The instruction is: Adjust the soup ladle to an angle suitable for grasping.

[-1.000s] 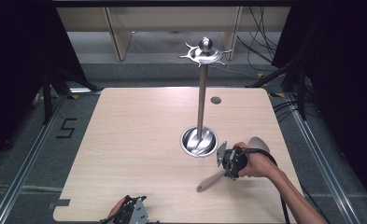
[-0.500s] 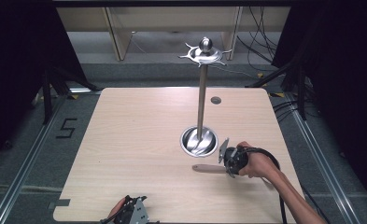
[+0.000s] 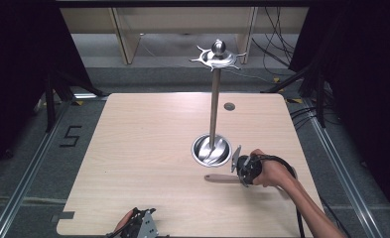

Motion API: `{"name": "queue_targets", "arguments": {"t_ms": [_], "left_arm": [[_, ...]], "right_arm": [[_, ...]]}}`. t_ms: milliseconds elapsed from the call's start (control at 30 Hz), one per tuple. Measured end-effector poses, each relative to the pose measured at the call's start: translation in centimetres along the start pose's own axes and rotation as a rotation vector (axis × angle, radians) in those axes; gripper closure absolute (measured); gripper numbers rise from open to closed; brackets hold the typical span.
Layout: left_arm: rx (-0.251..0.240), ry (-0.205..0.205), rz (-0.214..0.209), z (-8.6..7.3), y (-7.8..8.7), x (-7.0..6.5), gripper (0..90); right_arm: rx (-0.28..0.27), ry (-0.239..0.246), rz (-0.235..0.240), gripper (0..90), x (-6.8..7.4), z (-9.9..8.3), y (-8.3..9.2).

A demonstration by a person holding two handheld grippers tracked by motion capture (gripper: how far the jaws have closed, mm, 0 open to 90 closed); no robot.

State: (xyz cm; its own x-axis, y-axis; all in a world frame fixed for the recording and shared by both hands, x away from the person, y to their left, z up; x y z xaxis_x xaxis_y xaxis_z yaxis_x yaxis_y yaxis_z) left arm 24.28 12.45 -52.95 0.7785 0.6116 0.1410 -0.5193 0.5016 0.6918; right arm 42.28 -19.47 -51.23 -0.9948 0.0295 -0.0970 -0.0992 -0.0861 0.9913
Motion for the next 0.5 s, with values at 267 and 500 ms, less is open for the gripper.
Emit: {"name": "queue_targets", "arguments": {"t_ms": [267, 500], "left_arm": [[-0.007, 0.019, -0.016, 0.0, -0.1, 0.0, 16.3], [-0.009, 0.015, -0.007, 0.0, 0.0, 0.0, 16.3]], "right_arm": [[-0.027, -0.010, -0.021, 77.7, 0.1, -0.3, 0.1], [-0.136, -0.059, -0.079, 77.7, 0.6, -1.7, 2.2]]}}
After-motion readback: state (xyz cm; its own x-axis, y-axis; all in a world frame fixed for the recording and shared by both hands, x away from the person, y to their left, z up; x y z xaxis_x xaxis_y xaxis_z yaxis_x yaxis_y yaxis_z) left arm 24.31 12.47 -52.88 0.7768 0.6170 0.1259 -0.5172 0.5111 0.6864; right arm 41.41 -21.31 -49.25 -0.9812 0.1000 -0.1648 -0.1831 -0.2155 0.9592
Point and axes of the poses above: each handheld gripper's, and its own axes: y roughly backward along the jaws, z roughly out of its top, x roughly to its left, the point moved 4 cm from there along -y, roughly forward along the jaws, and after that the axes turned 8 degrees about y, right-handed, at the moved point
